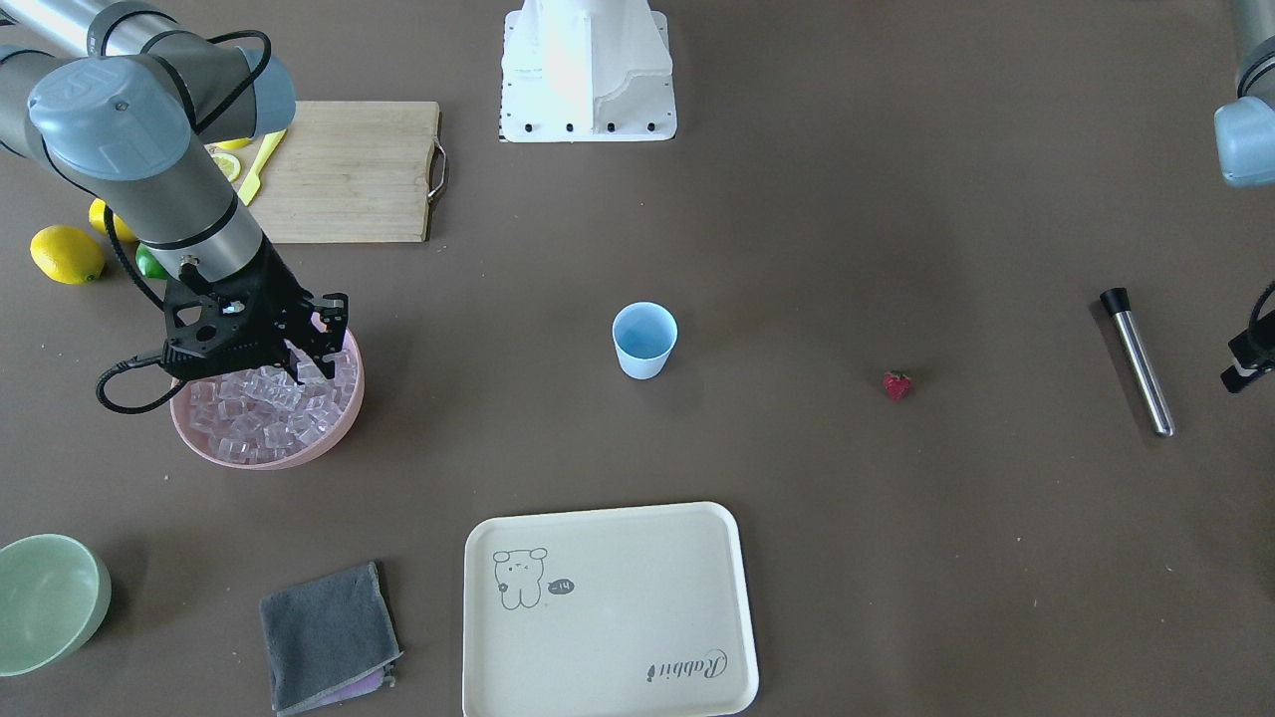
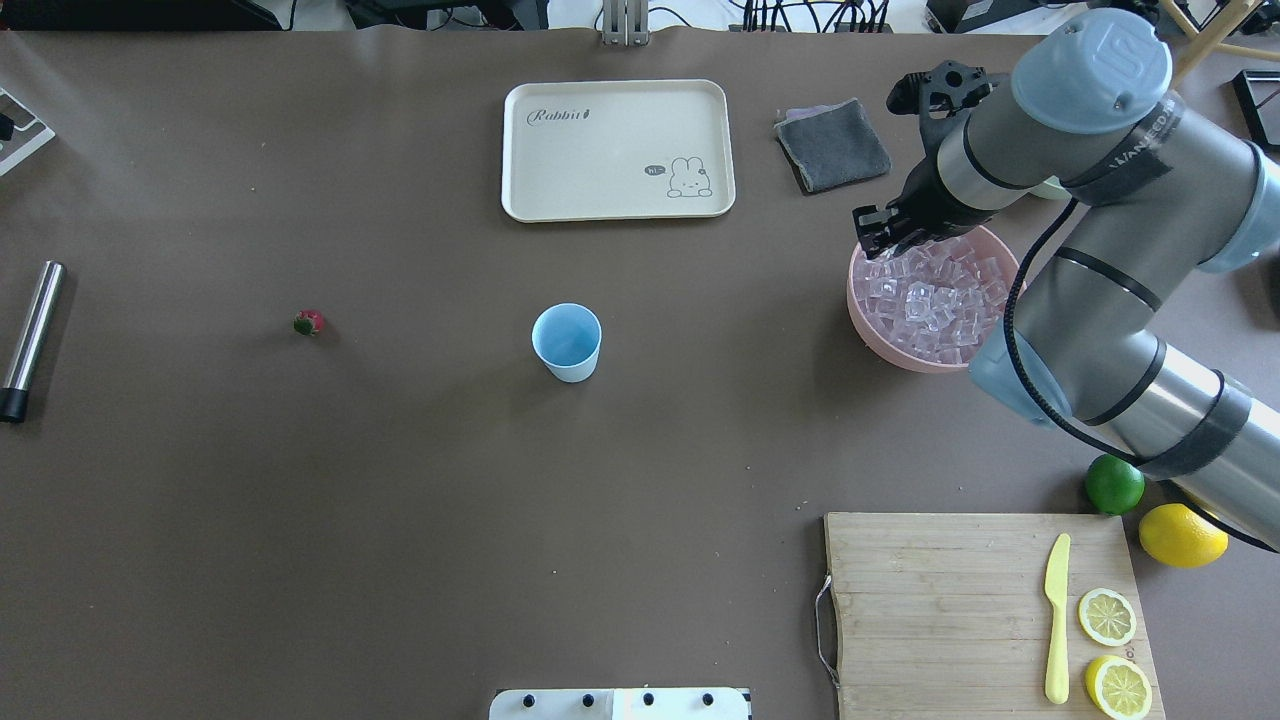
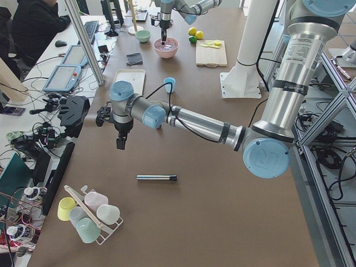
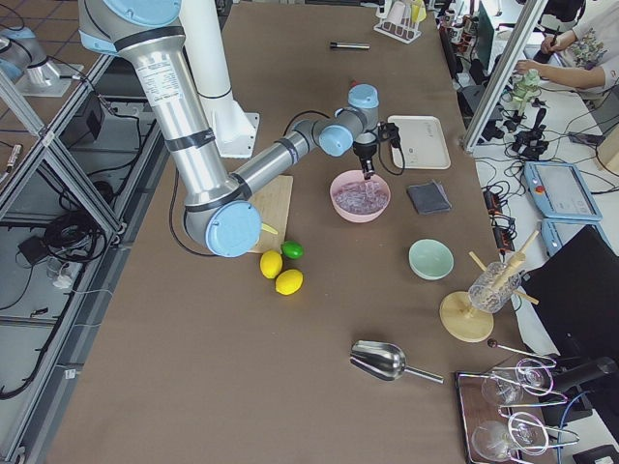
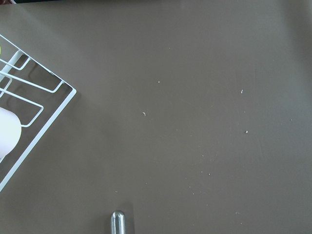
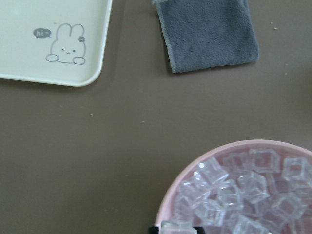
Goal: Mash ice and strawberries in cup
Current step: 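Carry the ice cube with the right gripper over the light-blue cup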
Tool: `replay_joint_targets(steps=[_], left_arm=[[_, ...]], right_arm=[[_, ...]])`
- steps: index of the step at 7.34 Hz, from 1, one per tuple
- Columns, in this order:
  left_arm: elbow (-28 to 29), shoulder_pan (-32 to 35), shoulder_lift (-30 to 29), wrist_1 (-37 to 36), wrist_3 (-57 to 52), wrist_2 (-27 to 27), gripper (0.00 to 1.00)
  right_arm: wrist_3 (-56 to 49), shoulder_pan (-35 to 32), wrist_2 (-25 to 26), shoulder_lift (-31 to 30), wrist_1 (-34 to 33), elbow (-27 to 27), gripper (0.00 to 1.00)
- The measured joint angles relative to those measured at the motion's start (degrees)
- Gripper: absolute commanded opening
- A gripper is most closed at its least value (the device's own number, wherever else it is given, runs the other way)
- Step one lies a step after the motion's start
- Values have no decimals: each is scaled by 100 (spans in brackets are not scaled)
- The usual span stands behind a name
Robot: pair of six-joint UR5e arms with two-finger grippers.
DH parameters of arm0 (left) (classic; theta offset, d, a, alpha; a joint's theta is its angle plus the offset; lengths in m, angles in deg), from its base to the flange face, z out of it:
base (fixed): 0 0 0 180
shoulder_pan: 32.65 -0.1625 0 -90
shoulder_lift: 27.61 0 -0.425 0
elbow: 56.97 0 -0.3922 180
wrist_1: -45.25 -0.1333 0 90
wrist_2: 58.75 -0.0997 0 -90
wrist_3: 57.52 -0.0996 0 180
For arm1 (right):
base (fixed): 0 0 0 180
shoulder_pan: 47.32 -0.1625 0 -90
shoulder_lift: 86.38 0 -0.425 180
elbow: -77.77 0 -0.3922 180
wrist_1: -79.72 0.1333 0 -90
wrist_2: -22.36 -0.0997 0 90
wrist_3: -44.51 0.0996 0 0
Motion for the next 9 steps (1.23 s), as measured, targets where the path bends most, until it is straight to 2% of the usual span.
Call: replay_joint_targets(steps=[3, 4, 6, 9], left_arm=[[-24, -1, 0, 0, -1, 2, 98], [-17, -5, -2, 4, -9, 2, 98], [-3, -53, -7, 8, 36, -3, 98], [-28, -149, -9, 16, 272, -2, 98]], right_arm=[[1319, 916, 563, 1388, -692, 144, 0], [1507, 1191, 762, 1877, -796, 448, 0], [1645, 1634, 1195, 2859, -822, 1451, 0], [1594, 1852, 1498, 3126, -647, 1997, 0]])
